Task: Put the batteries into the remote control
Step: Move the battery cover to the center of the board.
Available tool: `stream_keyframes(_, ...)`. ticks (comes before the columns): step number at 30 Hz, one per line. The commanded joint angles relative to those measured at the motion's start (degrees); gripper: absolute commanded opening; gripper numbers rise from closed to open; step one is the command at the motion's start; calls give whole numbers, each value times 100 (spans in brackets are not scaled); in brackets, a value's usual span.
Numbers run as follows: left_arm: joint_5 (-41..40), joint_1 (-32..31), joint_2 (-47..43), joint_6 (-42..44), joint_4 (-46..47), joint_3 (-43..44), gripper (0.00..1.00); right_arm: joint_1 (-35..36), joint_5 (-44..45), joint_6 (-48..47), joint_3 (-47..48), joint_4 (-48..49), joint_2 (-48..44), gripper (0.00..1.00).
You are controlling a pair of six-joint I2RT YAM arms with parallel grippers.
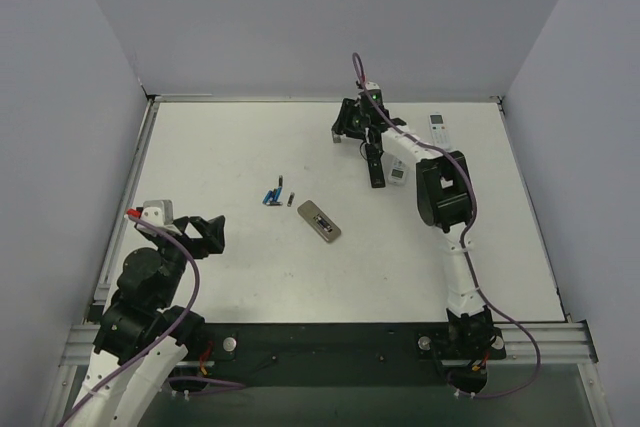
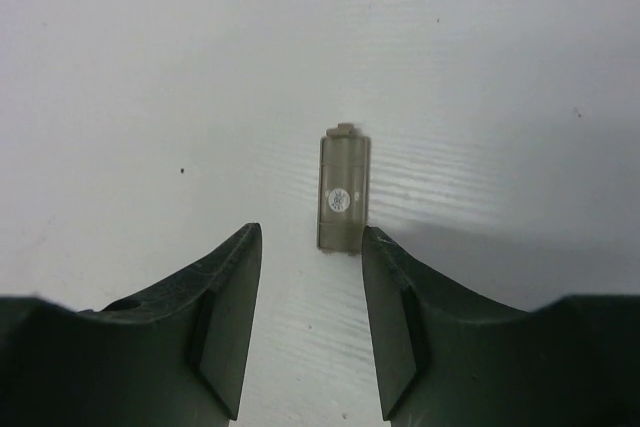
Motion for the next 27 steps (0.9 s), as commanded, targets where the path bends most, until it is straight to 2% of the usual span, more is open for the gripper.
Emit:
stream_keyframes(1, -1, 43, 84, 102, 182, 68, 97, -113, -670, 626, 46, 1161, 124, 40)
stream_keyframes(15, -1, 52, 119, 94, 200, 68, 98, -192, -1005, 1663, 538, 1611, 810, 43)
stream_keyframes(22, -1, 52, 75, 94, 200, 51, 97, -192, -855, 1953, 450, 804, 731, 44)
stream_keyframes(27, 8, 52, 31, 94, 200, 42, 97, -174, -803, 2033, -173, 416, 441, 45)
